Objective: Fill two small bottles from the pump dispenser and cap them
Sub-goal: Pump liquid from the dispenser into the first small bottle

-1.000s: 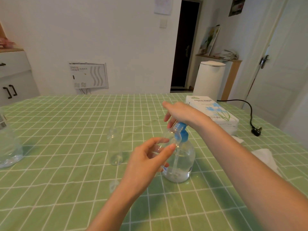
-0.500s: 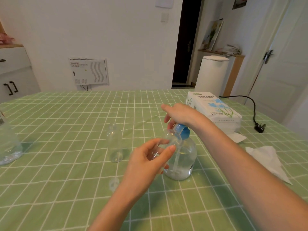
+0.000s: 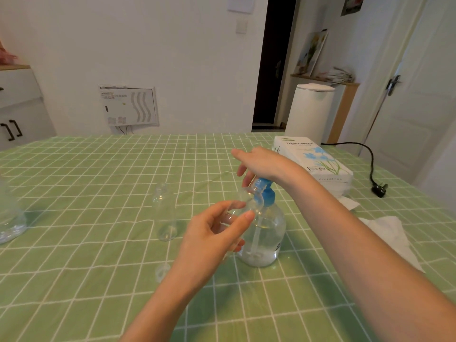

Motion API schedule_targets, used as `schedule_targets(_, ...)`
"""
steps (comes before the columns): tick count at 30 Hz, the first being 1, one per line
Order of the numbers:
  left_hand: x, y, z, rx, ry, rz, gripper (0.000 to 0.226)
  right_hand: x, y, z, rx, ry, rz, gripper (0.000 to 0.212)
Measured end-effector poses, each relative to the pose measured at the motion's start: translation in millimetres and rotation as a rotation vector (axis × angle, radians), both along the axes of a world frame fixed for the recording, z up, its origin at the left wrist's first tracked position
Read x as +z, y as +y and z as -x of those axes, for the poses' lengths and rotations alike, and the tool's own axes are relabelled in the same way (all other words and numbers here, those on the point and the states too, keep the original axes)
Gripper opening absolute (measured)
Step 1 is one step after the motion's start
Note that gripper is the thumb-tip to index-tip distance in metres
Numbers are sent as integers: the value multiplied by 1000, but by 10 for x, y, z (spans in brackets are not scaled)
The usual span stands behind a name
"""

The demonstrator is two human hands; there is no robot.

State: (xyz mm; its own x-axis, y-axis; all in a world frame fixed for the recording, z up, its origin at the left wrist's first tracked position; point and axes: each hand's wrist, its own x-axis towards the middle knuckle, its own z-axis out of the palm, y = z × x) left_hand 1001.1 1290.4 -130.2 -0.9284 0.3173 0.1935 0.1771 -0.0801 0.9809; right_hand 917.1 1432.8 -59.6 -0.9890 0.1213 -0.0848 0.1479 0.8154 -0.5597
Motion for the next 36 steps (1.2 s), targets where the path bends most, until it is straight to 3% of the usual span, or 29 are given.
schedule_targets(6,-2,6,-12,7,-14,-2,41,-47,10,1,17,-16,-4,58)
schedule_targets(12,-48,-11,-6,12,-15,15,23,-122,3,10,19,-18,11,60)
schedule_targets(18,2,-6,-22,1,14,28,40,-36,12,-3,27,13,43,54)
schedule_targets(28,21,9,-22,16,22,19,43,-3,14,15,45,-16,24,55)
schedule_targets(36,-60,-4,0,21,-19,20,19,-106,-2,-7,66,-11,7,55)
